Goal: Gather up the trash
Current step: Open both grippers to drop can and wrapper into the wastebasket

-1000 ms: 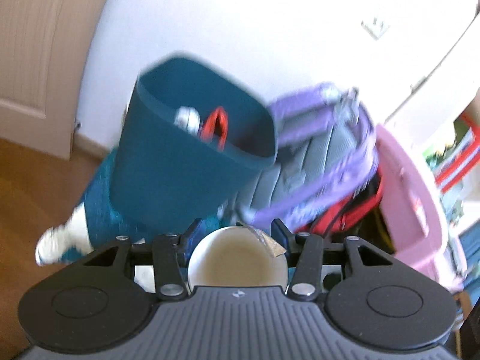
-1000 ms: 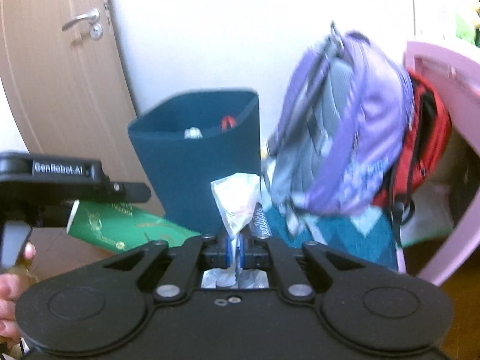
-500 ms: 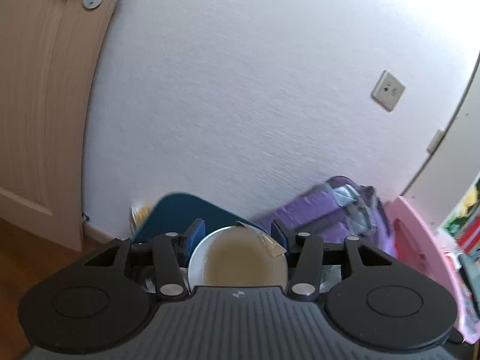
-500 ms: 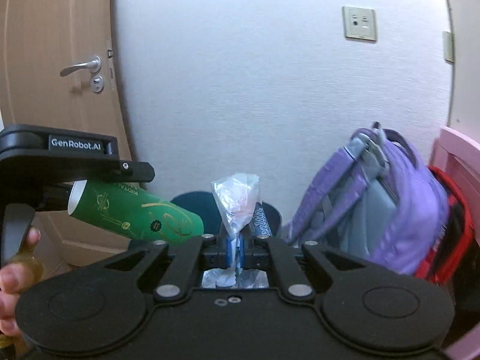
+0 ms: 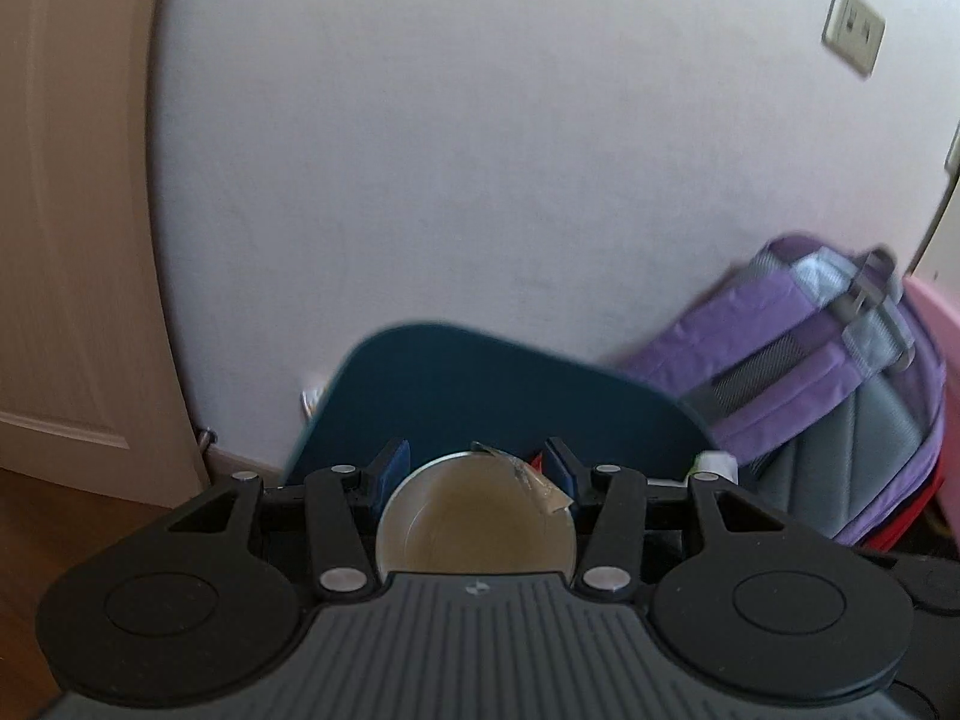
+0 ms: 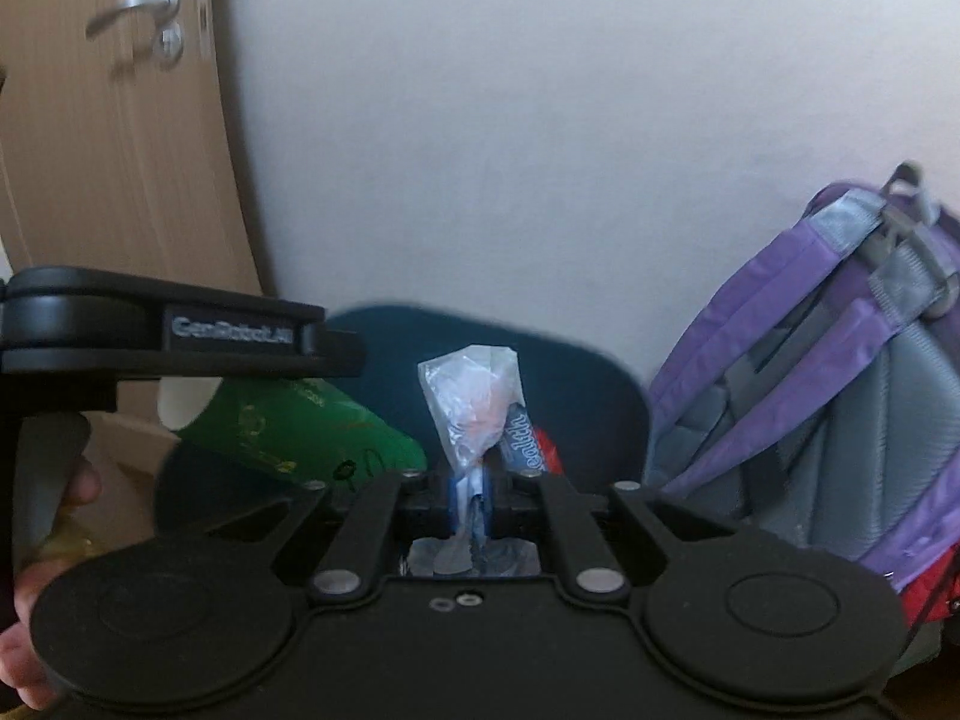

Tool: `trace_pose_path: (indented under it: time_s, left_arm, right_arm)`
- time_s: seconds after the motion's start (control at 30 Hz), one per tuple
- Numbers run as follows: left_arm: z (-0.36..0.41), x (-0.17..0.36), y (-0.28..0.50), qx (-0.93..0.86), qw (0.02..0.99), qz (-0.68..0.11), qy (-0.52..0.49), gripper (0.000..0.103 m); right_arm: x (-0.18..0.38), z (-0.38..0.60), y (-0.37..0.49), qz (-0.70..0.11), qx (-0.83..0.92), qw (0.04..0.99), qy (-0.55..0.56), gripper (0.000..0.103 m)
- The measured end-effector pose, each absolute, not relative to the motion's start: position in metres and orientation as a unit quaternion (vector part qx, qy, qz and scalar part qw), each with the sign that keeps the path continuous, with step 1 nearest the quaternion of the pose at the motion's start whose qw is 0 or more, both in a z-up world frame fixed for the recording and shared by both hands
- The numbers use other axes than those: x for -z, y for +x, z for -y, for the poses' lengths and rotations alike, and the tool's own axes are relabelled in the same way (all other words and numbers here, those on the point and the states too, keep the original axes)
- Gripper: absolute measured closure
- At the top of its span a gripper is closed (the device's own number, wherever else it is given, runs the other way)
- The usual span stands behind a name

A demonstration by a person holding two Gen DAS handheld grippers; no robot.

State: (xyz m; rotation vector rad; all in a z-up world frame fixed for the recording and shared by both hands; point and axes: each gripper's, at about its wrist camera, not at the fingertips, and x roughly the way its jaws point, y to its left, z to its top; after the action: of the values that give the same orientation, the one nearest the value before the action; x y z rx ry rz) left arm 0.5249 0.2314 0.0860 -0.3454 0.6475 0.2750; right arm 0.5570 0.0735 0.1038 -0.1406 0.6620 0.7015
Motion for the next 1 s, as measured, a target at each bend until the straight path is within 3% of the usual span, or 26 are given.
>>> trace_pose_path:
  time_s: [0.33, 0.47, 0.6, 1.0]
  left_arm:
    - [-0.224, -0.058, 0.534, -0.117, 0.913, -0.366, -0.138, 0.055]
    - [-0.221, -0.063, 0.525, -0.109, 0.91, -0.374, -0.144, 0.054]
    - [-0.211, -0.077, 0.513, -0.111, 0.914, -0.364, -0.139, 0.042]
    - [-0.167, -0.133, 0.423, -0.103, 0.933, -0.325, -0.112, 0.041]
  right_arm:
    - [-0.083, -0.085, 0.55, -0.34, -0.347, 0.868, -0.102, 0.074]
    - [-0.089, -0.078, 0.537, -0.338, -0.346, 0.868, -0.11, 0.058]
    - [-0.097, -0.07, 0.529, -0.333, -0.343, 0.871, -0.114, 0.056]
    - [-0.15, -0.014, 0.465, -0.31, -0.334, 0.886, -0.085, 0.05]
